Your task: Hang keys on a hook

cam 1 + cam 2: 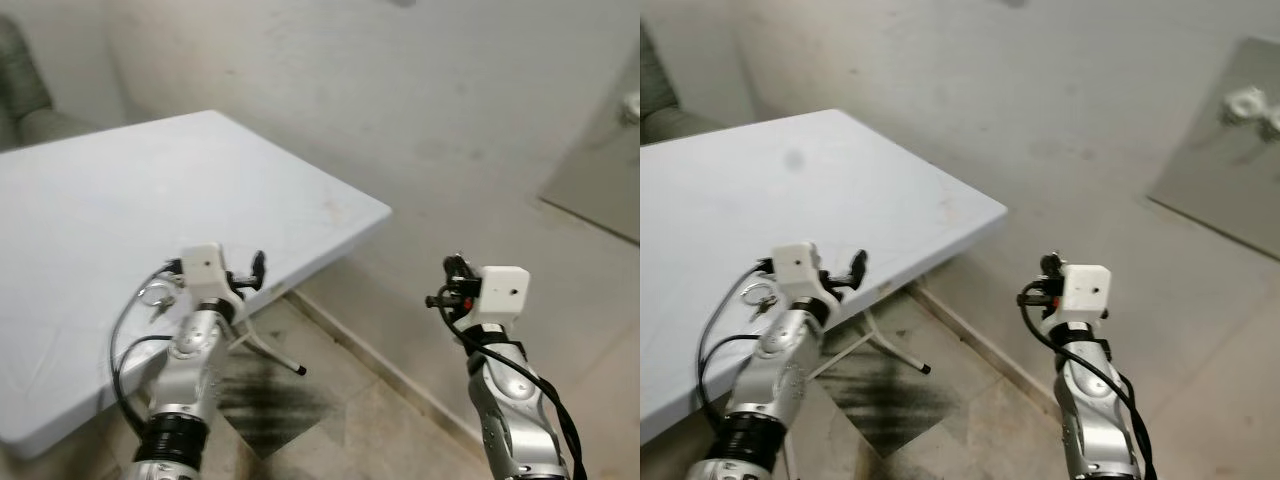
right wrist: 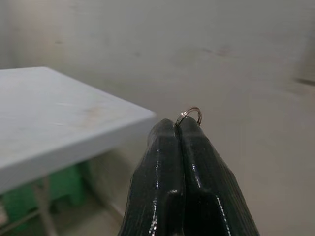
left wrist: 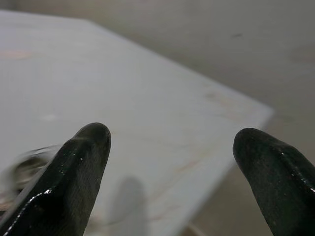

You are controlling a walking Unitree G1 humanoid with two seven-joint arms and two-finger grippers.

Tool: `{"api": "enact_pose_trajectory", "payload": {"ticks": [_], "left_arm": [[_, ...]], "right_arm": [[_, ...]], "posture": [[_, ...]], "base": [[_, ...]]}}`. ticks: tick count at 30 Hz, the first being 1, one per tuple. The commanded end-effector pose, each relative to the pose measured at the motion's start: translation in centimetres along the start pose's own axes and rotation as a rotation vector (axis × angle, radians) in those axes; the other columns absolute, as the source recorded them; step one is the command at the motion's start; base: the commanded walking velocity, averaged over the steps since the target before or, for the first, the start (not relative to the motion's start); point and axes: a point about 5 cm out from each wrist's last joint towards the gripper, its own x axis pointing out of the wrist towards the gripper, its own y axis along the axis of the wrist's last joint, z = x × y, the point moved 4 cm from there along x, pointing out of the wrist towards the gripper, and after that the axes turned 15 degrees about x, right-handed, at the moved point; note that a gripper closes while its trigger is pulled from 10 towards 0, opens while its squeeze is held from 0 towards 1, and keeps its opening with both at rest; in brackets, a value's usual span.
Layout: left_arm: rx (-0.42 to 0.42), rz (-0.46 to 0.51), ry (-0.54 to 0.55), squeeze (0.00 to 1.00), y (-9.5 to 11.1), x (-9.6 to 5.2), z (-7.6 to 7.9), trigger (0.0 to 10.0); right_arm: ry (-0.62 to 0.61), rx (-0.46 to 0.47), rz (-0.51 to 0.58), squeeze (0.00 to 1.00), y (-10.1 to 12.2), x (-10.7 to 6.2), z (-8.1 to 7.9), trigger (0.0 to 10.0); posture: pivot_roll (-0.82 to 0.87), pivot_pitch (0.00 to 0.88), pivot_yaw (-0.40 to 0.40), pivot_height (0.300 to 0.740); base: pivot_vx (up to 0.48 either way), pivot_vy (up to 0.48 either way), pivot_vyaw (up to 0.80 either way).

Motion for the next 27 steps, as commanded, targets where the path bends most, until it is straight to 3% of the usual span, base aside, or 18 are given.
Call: {"api": "enact_pose_trajectory", "payload": {"ticks": [1, 6, 14, 27], "left_arm": [[0.029, 0.029, -0.046, 0.0, 0.6, -0.1, 1.1, 10.0], [0.053, 0.05, -0.048, 0.0, 0.9, -0.1, 1.1, 10.0], [0.09, 0.089, -0.118, 0.0, 1.6, 0.1, 2.5, 10.0], [0.081, 0.108, -0.139, 0.0, 1.9, 0.2, 2.8, 10.0]], "right_arm": [[-0.016, 0.003, 0.027, 0.0, 0.7, 0.2, 0.3, 10.0], [-0.03, 0.008, 0.031, 0.0, 0.7, 0.1, 0.4, 10.0], [-0.044, 0.015, 0.041, 0.0, 0.8, 0.0, 0.5, 10.0], [-0.054, 0.006, 0.053, 0.0, 1.2, 0.1, 0.8, 10.0]], "posture": [[-0.01, 0.034, -0.019, 0.74], [-0.01, 0.036, -0.008, 0.74], [-0.02, 0.039, -0.003, 0.74], [-0.03, 0.034, -0.008, 0.74]], "base": [[0.0, 0.0, -0.73], [0.0, 0.0, -0.73], [0.0, 0.0, -0.73], [0.0, 0.0, -0.73]]}}
